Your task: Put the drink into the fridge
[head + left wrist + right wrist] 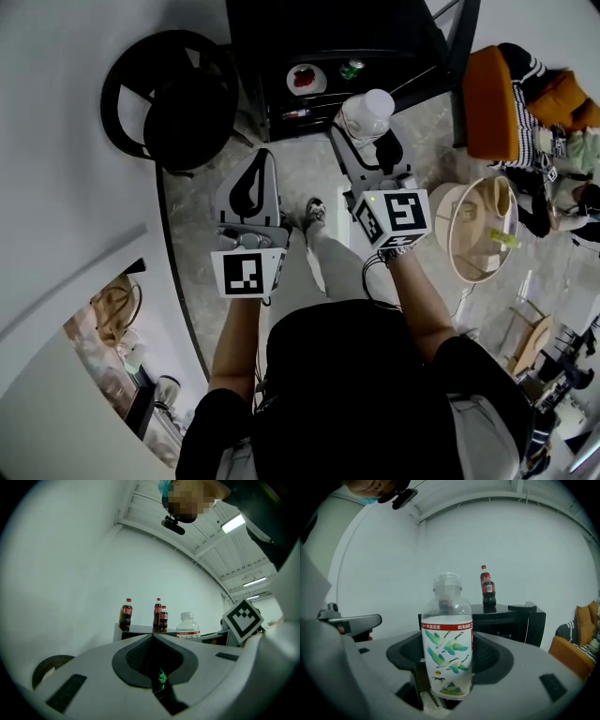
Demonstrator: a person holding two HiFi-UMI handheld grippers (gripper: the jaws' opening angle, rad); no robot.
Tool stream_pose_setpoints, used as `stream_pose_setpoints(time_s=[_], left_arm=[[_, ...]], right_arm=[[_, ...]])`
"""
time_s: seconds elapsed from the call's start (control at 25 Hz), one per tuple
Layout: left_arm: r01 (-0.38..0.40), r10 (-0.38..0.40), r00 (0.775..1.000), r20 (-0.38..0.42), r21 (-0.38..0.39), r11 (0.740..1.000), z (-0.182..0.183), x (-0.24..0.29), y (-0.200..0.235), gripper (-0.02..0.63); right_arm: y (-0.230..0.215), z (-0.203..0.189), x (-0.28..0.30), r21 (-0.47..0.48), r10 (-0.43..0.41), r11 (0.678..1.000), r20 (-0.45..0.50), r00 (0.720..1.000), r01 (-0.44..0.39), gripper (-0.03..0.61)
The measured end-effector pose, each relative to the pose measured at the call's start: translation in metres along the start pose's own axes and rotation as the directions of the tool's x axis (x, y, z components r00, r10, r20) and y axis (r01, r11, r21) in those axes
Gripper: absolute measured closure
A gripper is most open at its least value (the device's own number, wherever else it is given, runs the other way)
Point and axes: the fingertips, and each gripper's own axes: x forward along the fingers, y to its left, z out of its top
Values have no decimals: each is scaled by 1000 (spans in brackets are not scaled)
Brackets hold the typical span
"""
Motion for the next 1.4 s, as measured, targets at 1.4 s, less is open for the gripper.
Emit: stream_pose_setpoints(time_s=[1.4], left_arm=[[-4, 2, 995, -104, -16, 1000, -200, 72, -23, 604]], right_arm=[[-75, -213, 51, 51, 4, 999, -137, 991, 3, 270]])
